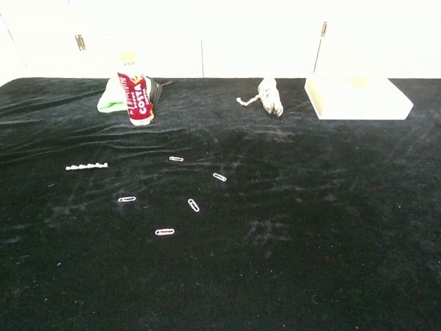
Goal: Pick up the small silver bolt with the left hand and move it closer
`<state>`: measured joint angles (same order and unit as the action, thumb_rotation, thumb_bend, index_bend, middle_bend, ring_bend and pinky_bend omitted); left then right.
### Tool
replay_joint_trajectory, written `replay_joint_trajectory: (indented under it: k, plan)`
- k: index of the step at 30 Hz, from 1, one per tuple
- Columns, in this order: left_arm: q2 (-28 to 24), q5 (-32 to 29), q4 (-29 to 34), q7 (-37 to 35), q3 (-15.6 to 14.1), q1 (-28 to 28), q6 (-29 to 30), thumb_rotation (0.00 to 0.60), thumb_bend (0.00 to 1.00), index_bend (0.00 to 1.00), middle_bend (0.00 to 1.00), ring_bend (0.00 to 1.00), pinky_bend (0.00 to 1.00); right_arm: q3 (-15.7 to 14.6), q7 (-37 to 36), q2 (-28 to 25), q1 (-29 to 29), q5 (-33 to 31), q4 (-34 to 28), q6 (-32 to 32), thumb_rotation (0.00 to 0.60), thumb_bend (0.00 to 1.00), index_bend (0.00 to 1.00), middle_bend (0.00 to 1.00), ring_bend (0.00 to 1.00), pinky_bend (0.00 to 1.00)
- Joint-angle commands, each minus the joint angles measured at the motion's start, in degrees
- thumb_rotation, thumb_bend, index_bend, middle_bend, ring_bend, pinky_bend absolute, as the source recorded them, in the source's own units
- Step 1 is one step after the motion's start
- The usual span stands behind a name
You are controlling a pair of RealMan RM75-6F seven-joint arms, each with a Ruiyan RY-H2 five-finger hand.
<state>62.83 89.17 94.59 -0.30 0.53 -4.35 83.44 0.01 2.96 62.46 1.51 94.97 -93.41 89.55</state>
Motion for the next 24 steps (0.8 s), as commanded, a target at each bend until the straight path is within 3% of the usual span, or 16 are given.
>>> replay_joint_trajectory:
  k: [1, 3, 4, 7, 12, 16, 24]
  plan:
    - [2.32, -2.32, -1.18, -3.37, 2.75, -3.25, -3.26, 0.6, 0.23, 0.19, 0.62, 0.73, 0.76, -0.18, -0.96, -0.02, -0.3, 1.64, 0.64, 1.71, 0.6, 0.33, 0.0, 0.0, 0.0, 0.0]
    - [3.89, -4.1, -2.12, -4.44, 4.24, -4.62, -4.63, 0.6, 0.31, 0.33, 0.83, 0.93, 0.92, -0.17, -1.96, -0.01, -0.5, 2.58, 1.2, 2.94, 0.6, 0.33, 0.0, 0.0, 0.0, 0.0]
    - [4.47, -5.16, -2.44, -4.27, 4.8, -5.29, -5.62, 0.6, 0.33, 0.37, 0.89, 0.98, 0.97, -0.13, -2.59, 0.04, -0.56, 3.13, 1.59, 3.62, 0.6, 0.33, 0.0, 0.0, 0.0, 0.0]
    - [4.12, -11.22, -0.03, 0.48, 6.09, -7.86, -11.68, 0.6, 0.34, 0.44, 1.0, 1.0, 1.0, 0.27, -5.02, 0.48, -0.46, 4.49, 3.4, 5.52, 0.6, 0.33, 0.0, 0.0, 0.0, 0.0]
    - [5.59, -20.13, 2.97, 6.98, 9.83, -10.88, -14.42, 0.6, 0.34, 0.49, 1.0, 1.0, 1.0, 0.64, -7.88, 0.18, 0.52, 3.55, 4.54, 4.12, 0.6, 0.33, 0.0, 0.0, 0.0, 0.0]
    - [5.89, -29.2, 4.55, 7.74, 12.67, -13.99, -19.89, 0.6, 0.34, 0.5, 1.0, 1.0, 1.0, 0.52, -9.5, -0.51, 1.44, 3.22, 4.6, 2.43, 0.6, 0.33, 0.0, 0.0, 0.0, 0.0]
    - [8.49, -41.31, 1.46, 9.48, 16.01, -21.09, -27.3, 0.6, 0.34, 0.49, 1.0, 1.0, 1.0, 1.59, -12.28, -1.02, 2.4, 1.04, 5.16, 1.3, 0.6, 0.33, 0.0, 0.0, 0.0, 0.0]
